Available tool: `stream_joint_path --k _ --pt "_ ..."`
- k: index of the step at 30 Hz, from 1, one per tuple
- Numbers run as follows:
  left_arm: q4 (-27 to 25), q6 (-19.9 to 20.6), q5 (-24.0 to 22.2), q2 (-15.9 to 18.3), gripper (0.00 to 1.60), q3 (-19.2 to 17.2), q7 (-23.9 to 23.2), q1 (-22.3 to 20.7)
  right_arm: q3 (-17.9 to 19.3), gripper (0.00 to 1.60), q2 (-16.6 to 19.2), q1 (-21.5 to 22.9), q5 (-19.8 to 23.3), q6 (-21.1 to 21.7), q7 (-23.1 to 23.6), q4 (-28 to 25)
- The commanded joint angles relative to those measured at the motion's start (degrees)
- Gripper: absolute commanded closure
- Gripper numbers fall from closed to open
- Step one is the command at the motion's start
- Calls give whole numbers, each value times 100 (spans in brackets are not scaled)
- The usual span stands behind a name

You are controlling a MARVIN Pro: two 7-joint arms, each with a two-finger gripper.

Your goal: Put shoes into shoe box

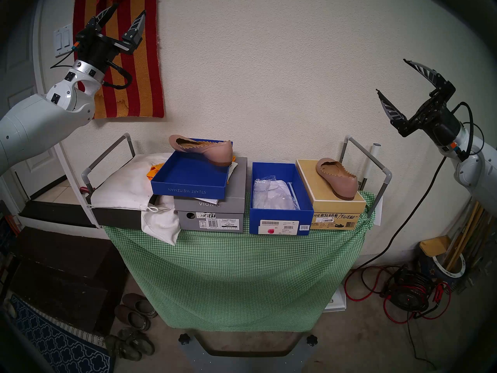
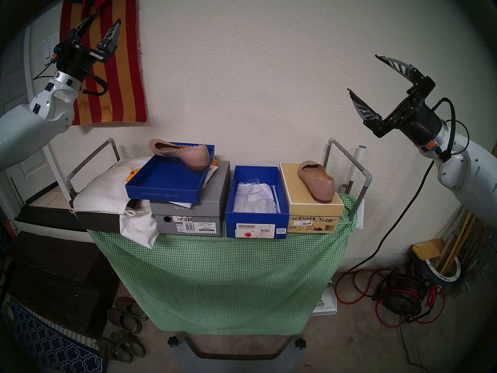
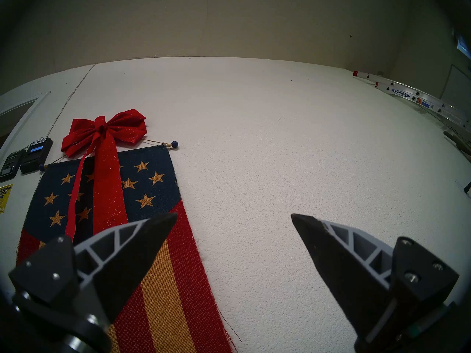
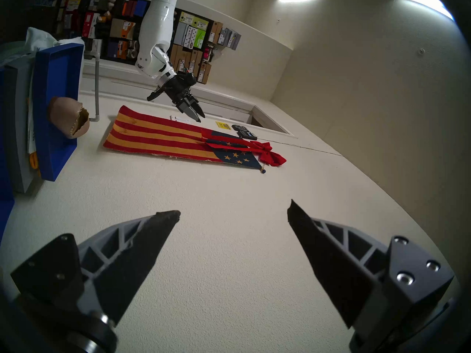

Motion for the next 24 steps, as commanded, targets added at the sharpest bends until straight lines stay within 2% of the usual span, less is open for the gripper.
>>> stream_joint_path --k 1,8,9,10,11,13,15,16,24 --pt "3 2 0 -2 0 -4 -1 -7 102 0 -179 411 43 10 703 203" --pt "2 0 0 -2 0 0 2 -9 212 0 -182 667 68 10 1580 242" --pt "2 -1 0 -2 0 1 2 -9 205 0 -189 693 23 10 1569 251" --pt "2 -1 0 -2 0 1 3 -10 234 0 -191 734 82 10 1831 249" --pt "2 -1 0 -2 0 2 4 -10 215 0 -212 748 13 10 1722 269" --pt "1 -2 1 -2 0 3 5 -10 248 0 -216 799 89 10 2057 273" --pt "1 -2 1 -1 0 4 6 -11 251 0 -225 835 58 10 2122 279" --pt "1 -3 1 -1 0 5 6 -11 268 0 -230 872 127 10 2351 277" --pt "-1 -5 1 -1 0 8 11 -13 261 0 -272 1006 185 10 3123 209"
